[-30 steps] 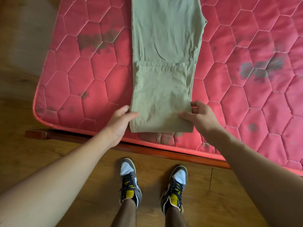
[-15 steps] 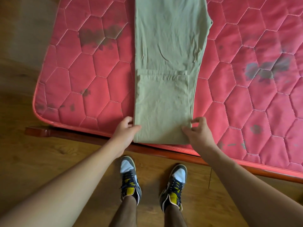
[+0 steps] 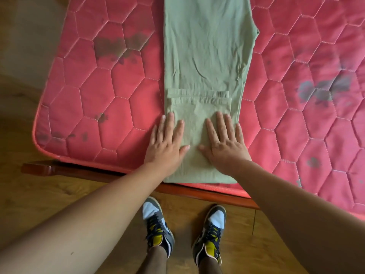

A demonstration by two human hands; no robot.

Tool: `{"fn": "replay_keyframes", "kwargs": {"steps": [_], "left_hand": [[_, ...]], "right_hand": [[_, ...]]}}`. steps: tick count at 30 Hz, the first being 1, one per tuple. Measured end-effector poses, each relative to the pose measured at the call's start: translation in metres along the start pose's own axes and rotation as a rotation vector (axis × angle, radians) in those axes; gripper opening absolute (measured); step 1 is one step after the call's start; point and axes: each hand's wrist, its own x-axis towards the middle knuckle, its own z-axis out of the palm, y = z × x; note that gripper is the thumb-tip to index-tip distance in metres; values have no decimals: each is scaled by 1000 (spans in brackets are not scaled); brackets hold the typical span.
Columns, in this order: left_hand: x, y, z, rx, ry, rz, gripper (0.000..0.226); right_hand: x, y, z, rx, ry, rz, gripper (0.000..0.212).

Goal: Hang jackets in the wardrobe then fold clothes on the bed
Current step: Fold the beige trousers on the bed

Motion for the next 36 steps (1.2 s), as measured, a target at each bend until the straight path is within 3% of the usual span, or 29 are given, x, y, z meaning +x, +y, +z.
{"fn": "replay_keyframes", "kwargs": {"steps": [5,12,16,20,23,25,29,33,36], "left_hand": [[43,-9,-38,19,125,33,76],[79,-36,-29,106,-5,47,80],[78,-30,-42,104,-82,24,80],[81,-21,-79,21,77,-33,74],[95,-22,-96,-220,23,-85,44],[105,-31,-102,-438,-60,-154,33],[106,-41,-110,-574,-170,-180,31],[120,-50,-146,-906,-221,-200,40],[178,-54,-193,-1268,-97,-277,51]], "right_hand": [[26,11,-33,16,155,47,78],[69,28,-22,47,148,33,81],[67,31,-35,89,48,-7,81],[66,38,-59,182,161,22,79],[76,48,-71,276,195,85,45],[83,53,-77,431,118,104,33],[77,55,-85,718,-22,91,19],[82,66,-114,1063,17,161,19],[130,79,-173,1359,120,203,25]]}}
